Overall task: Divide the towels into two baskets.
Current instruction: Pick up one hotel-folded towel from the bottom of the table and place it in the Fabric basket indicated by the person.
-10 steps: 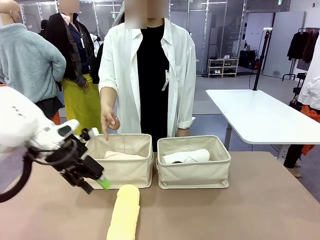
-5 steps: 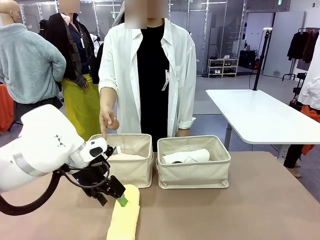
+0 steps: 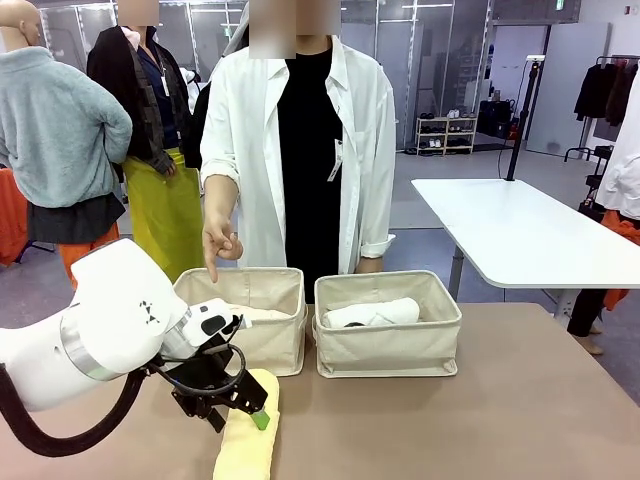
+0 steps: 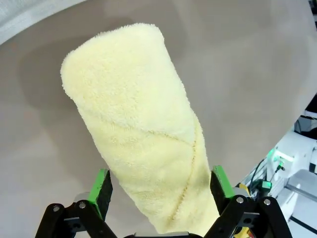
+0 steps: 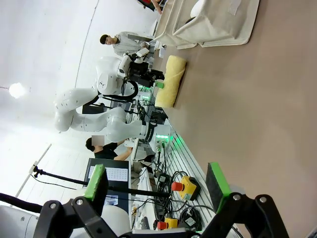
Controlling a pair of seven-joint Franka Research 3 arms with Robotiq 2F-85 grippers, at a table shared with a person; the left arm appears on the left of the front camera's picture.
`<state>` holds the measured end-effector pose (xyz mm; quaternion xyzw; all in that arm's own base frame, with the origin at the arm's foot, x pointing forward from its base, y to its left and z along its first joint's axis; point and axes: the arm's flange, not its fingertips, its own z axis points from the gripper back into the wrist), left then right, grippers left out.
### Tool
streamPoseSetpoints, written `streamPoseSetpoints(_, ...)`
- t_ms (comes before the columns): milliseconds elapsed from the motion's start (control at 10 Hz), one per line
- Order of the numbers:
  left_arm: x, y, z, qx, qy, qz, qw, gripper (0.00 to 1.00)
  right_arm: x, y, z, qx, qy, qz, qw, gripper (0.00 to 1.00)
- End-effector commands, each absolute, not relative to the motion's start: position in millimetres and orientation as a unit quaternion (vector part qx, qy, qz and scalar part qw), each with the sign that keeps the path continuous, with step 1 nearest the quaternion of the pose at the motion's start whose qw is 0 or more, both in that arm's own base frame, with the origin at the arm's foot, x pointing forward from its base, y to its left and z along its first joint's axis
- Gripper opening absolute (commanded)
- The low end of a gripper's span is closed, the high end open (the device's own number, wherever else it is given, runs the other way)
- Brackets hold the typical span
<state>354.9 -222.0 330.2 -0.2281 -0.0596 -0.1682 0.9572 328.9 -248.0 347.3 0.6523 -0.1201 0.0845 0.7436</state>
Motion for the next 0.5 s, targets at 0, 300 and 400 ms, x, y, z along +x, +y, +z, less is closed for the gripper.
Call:
streamPoseSetpoints(0, 339.7, -210.5, 314.0, -0.221, -0.076, -0.149, 0.961, 1.0, 326.5, -247.0, 350.3, 0.651, -0.119, 0.084, 0.745, 1.0)
streamPoseSetpoints(300, 343.1, -212.8, 313.1, -0.261, -0.092, -0.159, 0.948, 0.56, 326.5, -247.0, 350.3, 0.651, -0.119, 0.084, 0.745, 1.0)
streamPoseSetpoints(400, 345.3, -211.5, 309.3, -0.301, -0.082, -0.145, 0.939, 0.33, 326.5, -247.0, 350.3, 0.651, -0.119, 0.084, 0.745, 1.0)
